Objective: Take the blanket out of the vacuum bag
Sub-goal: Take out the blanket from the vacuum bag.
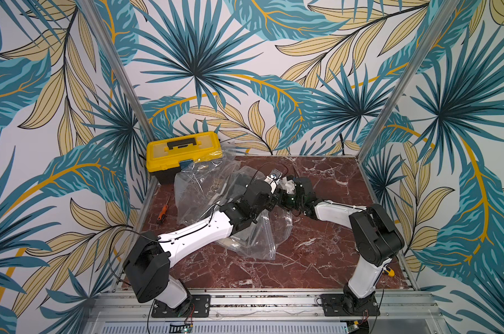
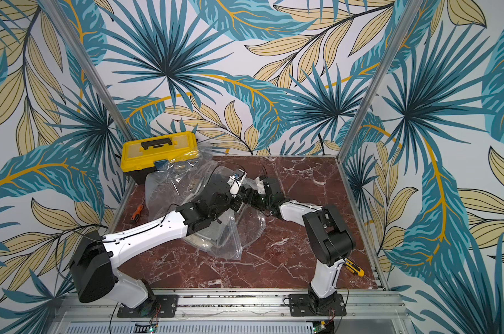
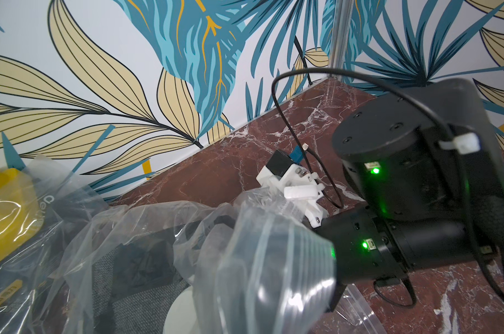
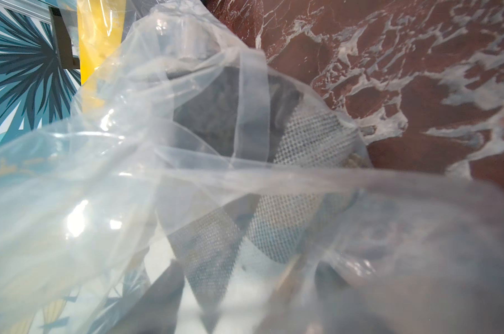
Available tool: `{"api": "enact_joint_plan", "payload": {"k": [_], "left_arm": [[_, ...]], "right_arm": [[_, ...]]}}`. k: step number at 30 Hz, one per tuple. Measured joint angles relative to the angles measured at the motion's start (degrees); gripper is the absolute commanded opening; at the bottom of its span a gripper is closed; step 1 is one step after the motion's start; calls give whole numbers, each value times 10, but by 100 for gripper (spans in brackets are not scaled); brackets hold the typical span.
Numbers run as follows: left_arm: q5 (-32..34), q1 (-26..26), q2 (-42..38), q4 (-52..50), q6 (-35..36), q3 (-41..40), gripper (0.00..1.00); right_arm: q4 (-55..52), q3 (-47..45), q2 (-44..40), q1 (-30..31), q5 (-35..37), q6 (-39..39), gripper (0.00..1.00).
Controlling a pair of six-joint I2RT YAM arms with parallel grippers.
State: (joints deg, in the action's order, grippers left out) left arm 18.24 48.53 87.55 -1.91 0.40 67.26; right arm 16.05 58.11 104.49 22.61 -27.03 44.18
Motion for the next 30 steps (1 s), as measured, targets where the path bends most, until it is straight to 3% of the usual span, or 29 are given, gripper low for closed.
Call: {"api": "enact_joint_plan", "payload": {"k": [17,30], "left_arm": [[2,0,0,4,0,-4,0],[2,0,10,7,1,-4,0]], "right_arm": [[49,26,51,8,-11,22,74],[214,8,101,14,-37,98,69]]}}
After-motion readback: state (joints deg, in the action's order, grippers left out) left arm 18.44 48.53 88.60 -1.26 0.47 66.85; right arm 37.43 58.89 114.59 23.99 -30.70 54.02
